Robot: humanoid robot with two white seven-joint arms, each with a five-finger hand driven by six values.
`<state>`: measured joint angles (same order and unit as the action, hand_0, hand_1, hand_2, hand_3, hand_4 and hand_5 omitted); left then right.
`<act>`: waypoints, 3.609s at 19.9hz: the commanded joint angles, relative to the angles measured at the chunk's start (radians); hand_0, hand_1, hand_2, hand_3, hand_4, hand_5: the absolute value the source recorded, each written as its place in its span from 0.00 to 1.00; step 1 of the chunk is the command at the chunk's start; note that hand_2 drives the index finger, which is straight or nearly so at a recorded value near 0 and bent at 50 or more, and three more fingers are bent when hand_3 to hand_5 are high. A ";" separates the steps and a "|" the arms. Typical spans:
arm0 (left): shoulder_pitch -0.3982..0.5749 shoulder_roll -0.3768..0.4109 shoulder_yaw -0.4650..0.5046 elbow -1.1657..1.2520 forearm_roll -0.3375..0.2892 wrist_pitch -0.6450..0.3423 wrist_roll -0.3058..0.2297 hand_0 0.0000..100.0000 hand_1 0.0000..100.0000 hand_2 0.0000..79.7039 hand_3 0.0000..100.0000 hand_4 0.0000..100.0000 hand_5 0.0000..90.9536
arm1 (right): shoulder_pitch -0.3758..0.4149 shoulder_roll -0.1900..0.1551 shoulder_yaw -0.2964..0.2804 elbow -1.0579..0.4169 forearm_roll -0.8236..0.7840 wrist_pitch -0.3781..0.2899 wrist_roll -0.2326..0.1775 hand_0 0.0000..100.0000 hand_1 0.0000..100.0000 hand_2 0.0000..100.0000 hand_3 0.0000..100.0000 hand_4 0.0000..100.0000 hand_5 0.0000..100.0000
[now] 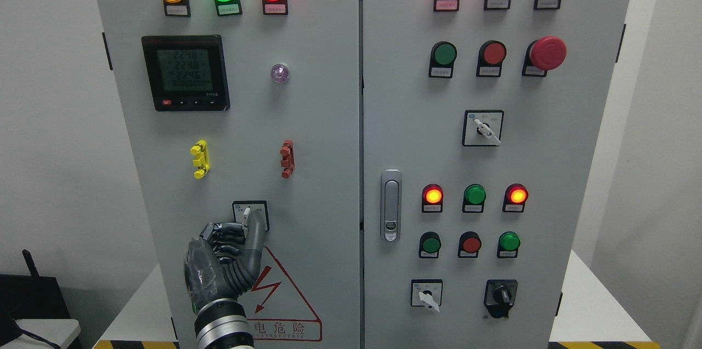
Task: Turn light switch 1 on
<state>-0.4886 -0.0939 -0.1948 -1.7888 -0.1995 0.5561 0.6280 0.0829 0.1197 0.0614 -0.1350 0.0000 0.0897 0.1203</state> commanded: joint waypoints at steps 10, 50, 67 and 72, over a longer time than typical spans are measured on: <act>-0.004 -0.001 -0.003 0.002 0.000 0.007 0.001 0.24 0.41 0.70 0.74 0.77 0.73 | 0.000 0.000 0.000 0.000 -0.017 0.001 -0.001 0.12 0.39 0.00 0.00 0.00 0.00; -0.011 -0.004 -0.021 0.003 -0.001 0.008 0.001 0.50 0.32 0.73 0.73 0.78 0.73 | 0.000 0.000 0.000 0.000 -0.017 0.001 -0.001 0.12 0.39 0.00 0.00 0.00 0.00; -0.011 -0.004 -0.020 0.003 0.002 0.008 -0.002 0.68 0.25 0.75 0.73 0.78 0.74 | 0.000 0.000 0.000 0.000 -0.017 0.001 -0.001 0.12 0.39 0.00 0.00 0.00 0.00; -0.008 -0.006 -0.021 0.003 0.002 0.008 -0.002 0.58 0.17 0.75 0.73 0.78 0.74 | 0.000 0.000 0.000 0.000 -0.017 0.001 -0.001 0.12 0.39 0.00 0.00 0.00 0.00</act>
<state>-0.5002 -0.0985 -0.2160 -1.7856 -0.1981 0.5584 0.6246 0.0829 0.1197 0.0614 -0.1350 0.0000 0.0896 0.1203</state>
